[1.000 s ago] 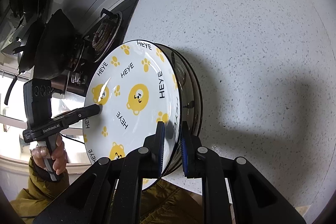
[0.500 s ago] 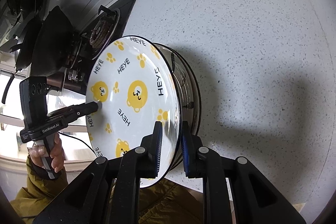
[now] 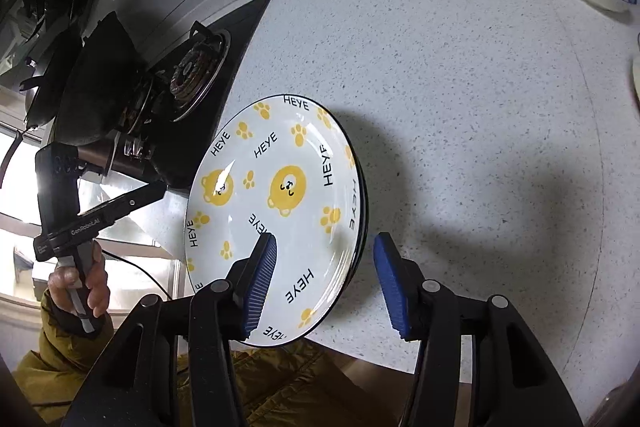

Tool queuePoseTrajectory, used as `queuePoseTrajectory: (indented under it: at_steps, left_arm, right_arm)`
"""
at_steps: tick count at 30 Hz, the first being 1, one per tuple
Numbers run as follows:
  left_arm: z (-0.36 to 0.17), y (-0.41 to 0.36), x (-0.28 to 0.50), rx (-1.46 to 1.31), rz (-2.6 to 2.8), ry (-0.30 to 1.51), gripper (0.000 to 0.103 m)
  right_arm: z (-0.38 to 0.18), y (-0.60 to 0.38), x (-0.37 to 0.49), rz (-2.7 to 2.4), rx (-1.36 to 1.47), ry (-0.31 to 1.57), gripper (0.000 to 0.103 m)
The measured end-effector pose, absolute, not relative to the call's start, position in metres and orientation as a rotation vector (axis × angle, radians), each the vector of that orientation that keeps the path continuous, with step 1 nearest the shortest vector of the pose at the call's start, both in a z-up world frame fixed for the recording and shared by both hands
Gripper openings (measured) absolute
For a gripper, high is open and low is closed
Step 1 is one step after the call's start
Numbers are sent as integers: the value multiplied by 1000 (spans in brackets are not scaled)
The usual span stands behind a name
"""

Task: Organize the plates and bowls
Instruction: 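Open both grippers to release the HEYE plate on the stack, then move both grippers to the blue-and-white floral bowl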

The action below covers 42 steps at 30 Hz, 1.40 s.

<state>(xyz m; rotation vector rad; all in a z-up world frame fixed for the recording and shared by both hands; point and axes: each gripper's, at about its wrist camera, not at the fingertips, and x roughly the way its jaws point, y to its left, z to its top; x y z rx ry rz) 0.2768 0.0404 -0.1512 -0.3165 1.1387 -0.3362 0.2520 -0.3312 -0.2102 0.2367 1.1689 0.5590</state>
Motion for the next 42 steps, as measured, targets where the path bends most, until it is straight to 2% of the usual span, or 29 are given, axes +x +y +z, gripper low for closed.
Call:
queuePoseTrajectory:
  at_steps: [4,8,14,17,24,31,33,39,42]
  left_arm:
    - [-134,39,270,-331,-371,1060,28]
    - [-116,34,262,-295,-404,972,41]
    - [-98,8,251,-260,-478,941,43]
    - [-92,-13,245,-256,-545,941,43]
    - [-82,-78,235,-175,-638,946,43]
    - [-76,-159,240,-116,-736,977,43]
    - [-76,-182,248,-126,-756,995,43]
    - [-67,-256,285,-88,-724,985,63]
    - [-61,-288,305,-42,-679,944,67]
  right_arm:
    - [-199,-339,239,530,242,1092,46]
    - [-189,-346,227,501,254,1034,46]
    - [-181,-364,201,444,294,974,47]
    - [-180,-377,185,393,296,950,51]
    - [-167,-423,157,288,317,873,53]
    - [-149,-482,164,241,360,808,56]
    - [-143,-501,171,222,354,793,60]
    - [-123,-557,212,215,333,748,69]
    - [-115,-574,239,224,308,737,73]
